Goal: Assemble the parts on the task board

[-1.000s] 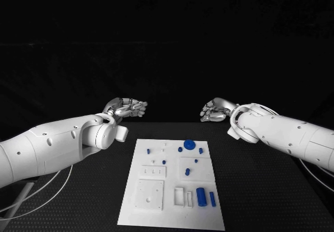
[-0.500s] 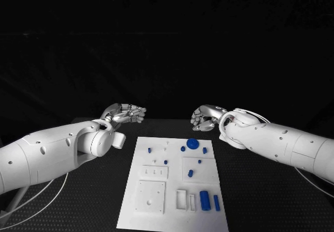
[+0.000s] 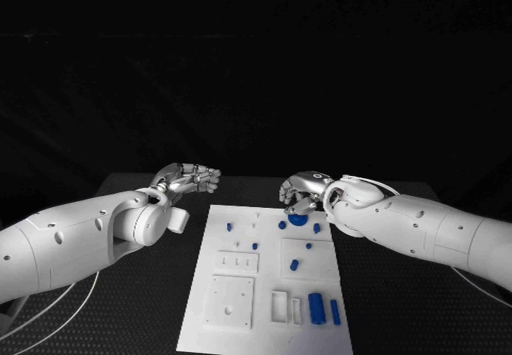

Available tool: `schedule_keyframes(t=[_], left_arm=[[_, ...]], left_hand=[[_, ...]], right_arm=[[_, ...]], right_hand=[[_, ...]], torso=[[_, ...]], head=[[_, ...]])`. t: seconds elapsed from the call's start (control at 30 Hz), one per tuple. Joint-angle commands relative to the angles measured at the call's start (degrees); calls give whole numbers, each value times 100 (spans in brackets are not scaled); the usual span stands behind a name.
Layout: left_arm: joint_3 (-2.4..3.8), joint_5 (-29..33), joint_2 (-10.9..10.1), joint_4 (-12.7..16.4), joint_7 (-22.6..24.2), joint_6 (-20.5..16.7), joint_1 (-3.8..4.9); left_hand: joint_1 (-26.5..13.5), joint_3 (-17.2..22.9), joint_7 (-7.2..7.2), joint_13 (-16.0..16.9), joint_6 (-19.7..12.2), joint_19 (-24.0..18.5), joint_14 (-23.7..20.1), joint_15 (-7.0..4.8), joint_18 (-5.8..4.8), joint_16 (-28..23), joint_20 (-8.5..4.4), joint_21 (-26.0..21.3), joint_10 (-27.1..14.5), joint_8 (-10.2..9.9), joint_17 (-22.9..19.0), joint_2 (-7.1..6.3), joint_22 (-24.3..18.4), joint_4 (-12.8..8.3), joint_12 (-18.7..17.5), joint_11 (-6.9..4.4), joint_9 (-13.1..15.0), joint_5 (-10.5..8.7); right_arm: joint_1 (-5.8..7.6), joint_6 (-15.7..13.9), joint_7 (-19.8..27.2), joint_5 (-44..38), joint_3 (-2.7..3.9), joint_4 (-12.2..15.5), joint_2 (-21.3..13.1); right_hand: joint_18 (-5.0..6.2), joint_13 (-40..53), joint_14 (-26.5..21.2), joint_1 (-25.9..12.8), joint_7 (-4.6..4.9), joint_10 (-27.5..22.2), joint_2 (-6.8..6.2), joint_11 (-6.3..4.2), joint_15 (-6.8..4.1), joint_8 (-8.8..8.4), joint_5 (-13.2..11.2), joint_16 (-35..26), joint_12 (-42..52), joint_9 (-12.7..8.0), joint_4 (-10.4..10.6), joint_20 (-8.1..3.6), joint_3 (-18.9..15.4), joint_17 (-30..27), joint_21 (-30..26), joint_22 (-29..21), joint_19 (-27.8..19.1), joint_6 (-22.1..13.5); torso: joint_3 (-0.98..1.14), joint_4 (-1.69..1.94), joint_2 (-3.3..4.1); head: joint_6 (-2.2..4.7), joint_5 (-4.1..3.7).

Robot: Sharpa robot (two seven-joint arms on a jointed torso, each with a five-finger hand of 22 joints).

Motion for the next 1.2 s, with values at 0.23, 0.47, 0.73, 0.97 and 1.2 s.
schedule_keyframes(t=[0.23,0.47,0.73,0.97,1.2], left_arm=[[8,-33,5,59,8,137,52],[9,-40,-6,72,-12,153,61],[8,-43,14,40,-40,195,61],[8,-57,22,36,-42,208,61],[9,-59,25,44,-48,216,61]], left_hand=[[-50,-28,7,-19,48,27,1,10,81,7,9,18,27,-43,-14,22,122,-13,-35,-2,-20,-2],[-59,-29,9,-24,50,26,-2,12,82,4,11,17,27,-50,-17,28,122,-11,-40,0,-24,-5],[-83,-35,10,-34,55,18,-10,17,81,-4,16,12,23,-63,-23,31,121,-4,-51,4,-30,-12],[-97,-38,11,-40,57,11,-18,20,81,-10,19,8,21,-73,-27,35,121,2,-59,7,-35,-18],[-109,-38,12,-44,60,9,-19,22,82,-12,21,7,22,-79,-30,42,120,9,-63,8,-38,-20]], right_arm=[[-43,252,-33,-533,-98,73,48],[-78,289,-81,-645,-135,43,53],[-149,264,-114,-805,-169,-51,89],[-160,243,-127,-836,-175,-24,124],[-160,271,-185,-961,-177,-18,112]], right_hand=[[114,-32,86,-23,-56,-95,23,-32,5,-88,158,927,-34,-11,-6,-244,-365,368,805,154,263,3],[114,-29,63,-10,-55,-78,36,-32,4,-100,165,1207,-30,-9,-7,-309,-359,395,1120,147,267,24],[114,-30,41,-7,-37,-82,15,-30,6,-109,183,1295,-32,-10,-3,-322,-335,378,1224,142,245,24],[114,-26,31,18,-42,-68,34,-33,3,-109,140,1367,-27,-7,1,-332,-275,358,1305,139,230,39],[114,-2,26,21,-67,29,57,-62,-24,-84,55,1473,5,9,5,-345,-182,324,1427,138,217,109]], torso=[[-24,0,122],[-63,75,179],[-68,64,243],[-69,65,290],[-72,85,323]], head=[[11,9],[6,-52],[37,-88],[59,-76],[57,-99]])
